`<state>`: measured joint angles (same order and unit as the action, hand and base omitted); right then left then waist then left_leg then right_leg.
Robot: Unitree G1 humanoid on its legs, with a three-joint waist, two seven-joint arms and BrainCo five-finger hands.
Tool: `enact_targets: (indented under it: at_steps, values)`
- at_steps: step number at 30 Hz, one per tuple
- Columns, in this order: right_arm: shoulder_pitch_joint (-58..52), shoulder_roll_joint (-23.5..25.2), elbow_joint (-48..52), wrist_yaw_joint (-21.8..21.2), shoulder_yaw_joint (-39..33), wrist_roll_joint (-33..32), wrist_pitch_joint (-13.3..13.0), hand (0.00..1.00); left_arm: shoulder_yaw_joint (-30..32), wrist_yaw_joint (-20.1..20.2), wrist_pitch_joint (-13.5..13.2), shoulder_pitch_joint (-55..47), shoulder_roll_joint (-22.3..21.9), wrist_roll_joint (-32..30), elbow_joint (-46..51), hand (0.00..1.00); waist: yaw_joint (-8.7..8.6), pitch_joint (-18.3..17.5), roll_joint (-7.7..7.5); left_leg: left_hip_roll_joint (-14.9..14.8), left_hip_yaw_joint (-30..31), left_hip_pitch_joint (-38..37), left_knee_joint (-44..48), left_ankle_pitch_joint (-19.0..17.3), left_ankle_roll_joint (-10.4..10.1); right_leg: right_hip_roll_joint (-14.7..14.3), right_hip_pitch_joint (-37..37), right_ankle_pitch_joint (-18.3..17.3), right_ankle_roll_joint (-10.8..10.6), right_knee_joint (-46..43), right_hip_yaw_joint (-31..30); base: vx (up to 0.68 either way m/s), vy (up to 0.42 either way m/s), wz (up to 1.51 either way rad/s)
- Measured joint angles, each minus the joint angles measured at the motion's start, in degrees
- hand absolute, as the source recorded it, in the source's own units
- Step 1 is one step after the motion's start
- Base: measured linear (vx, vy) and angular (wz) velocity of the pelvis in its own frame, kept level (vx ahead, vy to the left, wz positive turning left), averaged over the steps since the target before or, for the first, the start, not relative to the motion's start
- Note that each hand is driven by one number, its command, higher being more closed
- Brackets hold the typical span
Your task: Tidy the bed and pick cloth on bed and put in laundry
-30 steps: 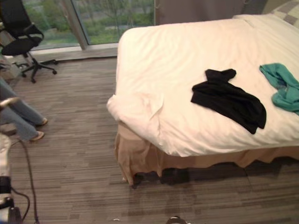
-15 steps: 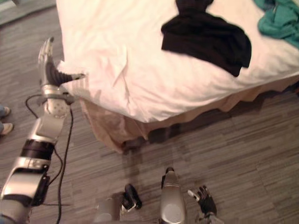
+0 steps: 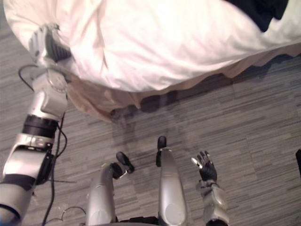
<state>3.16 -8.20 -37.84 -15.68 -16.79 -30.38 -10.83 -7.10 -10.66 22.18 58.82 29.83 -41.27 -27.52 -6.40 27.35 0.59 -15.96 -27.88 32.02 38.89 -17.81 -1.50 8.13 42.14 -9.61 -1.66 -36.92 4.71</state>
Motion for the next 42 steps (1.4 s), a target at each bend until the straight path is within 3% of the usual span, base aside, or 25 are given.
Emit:
enact_targets:
  at_steps: [5,8,12,15,16,17,19,22,23,26,29,31,32,34,35,37,38,39,40,41,42]
  values:
    - [3.5,-0.1,-0.1,0.4,0.5,-1.2,1.4,0.00,-2.6,0.9,-0.8,2.4,0.7,1.1,-3.6,1.00,-0.07,0.0,0.13,0.2,-1.3,-0.4,0.2,-0.6,0.8,0.0,0.0,1.4,-0.6,1.0,-1.3,-0.04,0.039,-0.11]
    - [3.1,-0.1,-0.3,1.8,0.5,1.3,1.6,0.00,-5.3,1.1,-3.2,0.5,1.9,5.4,-4.3,1.00,-0.19,-0.1,0.33,2.0,-2.2,-3.9,-1.5,-0.5,0.9,1.0,-2.4,1.5,-0.9,1.0,-2.3,0.04,0.062,-0.05]
    - [1.8,-0.2,-0.2,4.3,1.1,4.3,1.7,0.00,-10.6,3.8,-9.0,-5.3,2.4,10.8,-3.5,1.00,-0.01,-0.4,1.01,4.7,-2.6,-10.9,-5.5,0.0,1.2,3.0,-8.7,0.7,-1.9,2.3,-2.1,0.06,0.049,0.13]
    - [-1.7,-0.2,-0.5,6.7,1.8,6.0,3.1,0.00,-13.1,7.0,-14.5,-13.8,2.5,15.1,0.6,1.00,1.19,-3.2,2.93,7.0,-1.8,-15.2,-8.7,0.2,1.2,5.0,-13.3,-0.5,-2.7,3.3,-0.7,0.07,0.036,0.24]
    - [-2.4,-0.2,-0.8,7.2,2.0,6.0,3.5,0.00,-13.1,7.5,-15.5,-15.8,2.6,15.7,1.3,0.00,1.35,-4.2,3.22,7.4,-1.6,-15.6,-9.1,0.3,1.1,5.3,-13.9,-0.7,-2.9,3.5,-0.5,0.16,0.029,0.31]
    - [-3.7,-0.2,-1.5,8.2,2.7,6.0,4.6,0.00,-13.0,8.2,-17.6,-20.7,2.8,17.7,2.6,0.00,1.81,-6.3,3.83,8.1,-1.4,-17.4,-10.7,0.7,0.8,6.1,-15.9,-1.2,-3.0,4.2,0.7,0.15,0.013,0.25]
    - [-5.0,0.2,-1.6,9.2,3.4,6.0,5.7,0.00,-12.8,8.2,-19.3,-25.5,2.7,19.5,4.0,0.00,2.90,-7.8,4.04,8.2,-1.4,-20.2,-12.5,1.1,0.0,6.1,-19.0,-1.2,-3.0,5.7,1.9,0.17,-0.007,0.15]
    - [-7.7,1.6,-3.1,10.3,4.0,5.9,7.8,0.00,-7.4,5.4,-21.8,-37.5,-1.1,22.8,5.5,0.00,3.87,-12.6,3.81,8.6,-0.6,-24.8,-16.7,2.7,-1.5,6.1,-25.1,-1.2,-3.0,9.6,5.4,0.20,-0.029,0.25]
    - [-8.5,1.8,-5.5,10.9,3.9,5.8,9.2,0.00,-3.4,2.8,-22.8,-42.7,-5.2,22.8,5.3,0.00,4.03,-14.4,3.66,9.0,0.5,-27.2,-18.8,3.5,-2.1,6.0,-28.5,-1.2,-3.0,11.8,7.5,0.15,-0.026,0.34]
    - [-9.2,1.8,-10.4,11.8,3.6,5.9,11.7,0.00,0.0,-2.1,-23.6,-48.2,-12.2,24.1,2.7,0.00,4.36,-17.4,3.48,8.8,2.4,-30.0,-20.9,3.9,-2.5,5.0,-33.3,-1.2,-3.0,15.4,9.8,0.21,-0.031,0.31]
    - [-10.2,2.5,-16.5,12.4,1.9,5.9,13.2,0.00,5.0,-6.0,-24.5,-50.6,-20.3,29.7,-6.1,0.00,4.16,-18.8,3.01,8.2,4.5,-33.5,-20.6,3.9,-2.5,3.9,-40.1,-1.1,-3.1,19.7,11.7,0.21,-0.038,0.12]
    - [-11.1,2.7,-18.3,12.4,1.4,5.9,13.8,0.00,7.8,-5.9,-24.3,-52.4,-22.4,33.6,-12.7,0.00,4.14,-19.4,2.38,7.7,5.2,-33.4,-16.1,3.9,-2.5,3.9,-43.3,-0.8,-3.3,22.2,11.9,0.21,-0.020,0.02]
    - [-10.8,3.4,-19.4,12.3,1.0,5.9,14.2,0.00,10.0,-5.9,-23.9,-54.8,-23.3,35.9,-17.8,0.00,4.36,-19.0,0.88,8.9,6.9,-32.1,-16.7,1.2,-2.7,4.9,-45.5,-0.8,-3.3,23.9,11.9,0.11,0.027,0.04]
    - [-11.5,2.8,-21.8,11.9,-1.6,6.0,14.3,0.00,13.0,-6.1,-22.8,-60.3,-24.7,40.3,-25.1,0.00,4.36,-20.1,1.38,10.2,9.6,-34.5,-28.0,7.1,-1.9,4.3,-47.9,-0.6,-4.1,25.2,13.1,0.10,0.025,0.09]
    - [-11.8,3.2,-22.0,11.7,-1.7,6.0,14.3,0.00,14.2,-6.1,-22.4,-62.2,-24.7,41.8,-26.3,0.00,4.56,-20.9,1.47,10.4,9.7,-34.9,-28.4,7.6,-1.7,4.4,-48.4,-0.1,-4.7,25.4,13.7,0.18,0.022,0.26]
    - [-12.4,4.9,-23.0,11.0,-3.1,6.3,14.4,0.00,17.6,-5.9,-21.1,-67.4,-23.7,46.4,-29.9,0.00,6.44,-22.2,-0.54,9.9,10.3,-36.1,-28.7,7.7,-1.7,4.2,-49.7,1.0,-4.9,23.9,14.8,0.23,0.022,0.36]
    - [-12.3,4.9,-23.3,10.8,-3.4,6.4,14.3,0.00,18.4,-5.9,-20.9,-68.0,-23.9,46.9,-30.8,0.00,6.72,-22.2,-0.55,9.3,10.9,-36.5,-28.6,7.7,-1.7,4.1,-49.1,1.2,-4.7,21.1,15.0,0.19,-0.008,0.38]
    - [-12.3,4.7,-23.1,10.0,-4.6,6.5,14.1,0.00,19.3,-5.9,-20.3,-69.2,-24.3,47.1,-31.3,0.00,6.76,-21.6,1.03,7.4,11.9,-37.6,-28.8,7.7,-1.7,2.7,-47.3,-1.0,-5.4,18.8,15.0,0.14,-0.028,0.32]
    - [-12.0,4.9,-23.2,9.7,-4.6,6.6,14.0,0.00,19.9,-6.0,-20.3,-69.6,-24.3,47.5,-31.3,0.00,6.71,-21.7,0.88,6.9,12.0,-38.3,-29.2,8.0,-2.2,1.4,-48.0,-1.1,-5.8,23.6,15.0,0.11,-0.057,0.25]
    - [-11.6,5.8,-23.2,9.1,-4.2,6.8,13.8,0.00,21.3,-5.9,-20.3,-70.3,-23.7,47.5,-31.3,0.00,7.42,-21.9,-1.37,8.1,12.1,-39.2,-30.2,8.9,-2.7,1.5,-48.0,7.0,-4.3,30.7,14.9,0.10,-0.105,0.19]
    - [-11.6,5.7,-23.5,8.7,-4.3,6.9,13.4,0.00,22.0,-5.7,-20.4,-70.6,-24.0,47.5,-32.2,0.00,7.22,-22.3,-1.51,8.6,12.8,-40.7,-31.7,8.8,-2.8,1.9,-48.9,5.7,-4.1,31.4,16.5,0.12,-0.111,0.10]
